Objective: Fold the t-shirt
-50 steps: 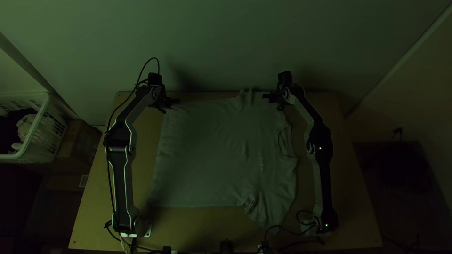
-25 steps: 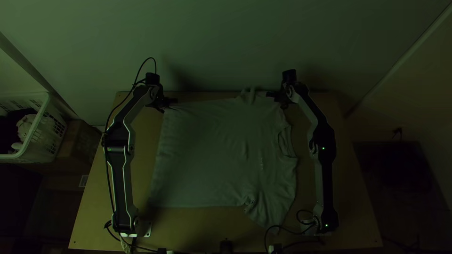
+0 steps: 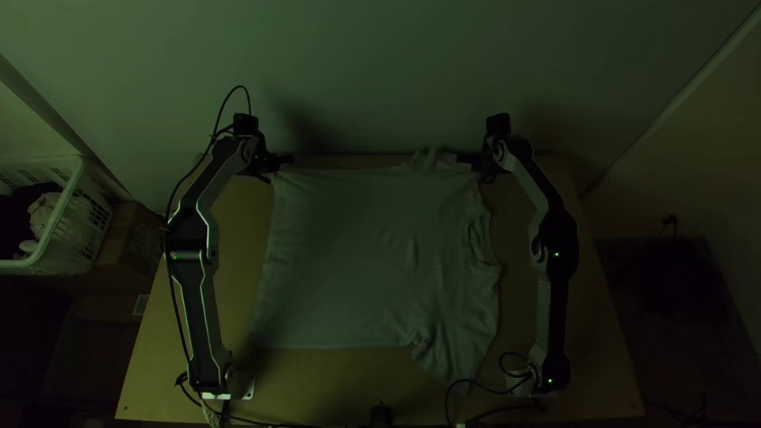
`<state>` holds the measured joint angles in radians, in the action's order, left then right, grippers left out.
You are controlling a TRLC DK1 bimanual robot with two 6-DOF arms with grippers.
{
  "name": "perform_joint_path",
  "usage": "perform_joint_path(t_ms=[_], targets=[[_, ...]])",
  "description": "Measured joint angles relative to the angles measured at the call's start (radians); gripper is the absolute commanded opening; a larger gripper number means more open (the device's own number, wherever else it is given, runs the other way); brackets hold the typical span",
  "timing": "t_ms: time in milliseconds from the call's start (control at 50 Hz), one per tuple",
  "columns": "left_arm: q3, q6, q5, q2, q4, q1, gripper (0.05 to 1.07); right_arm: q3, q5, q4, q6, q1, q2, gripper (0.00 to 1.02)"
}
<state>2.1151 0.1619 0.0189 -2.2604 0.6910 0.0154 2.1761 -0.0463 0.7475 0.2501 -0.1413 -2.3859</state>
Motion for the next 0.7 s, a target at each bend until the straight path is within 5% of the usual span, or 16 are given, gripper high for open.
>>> perform_joint_path(t_ms=[700], targets=[[-0.326,0.014,-0.002,0.259,-0.060,-0.011,0.08,-0.361,-0.011,-0.030,-0.049,-0.022,0.295,0.02]])
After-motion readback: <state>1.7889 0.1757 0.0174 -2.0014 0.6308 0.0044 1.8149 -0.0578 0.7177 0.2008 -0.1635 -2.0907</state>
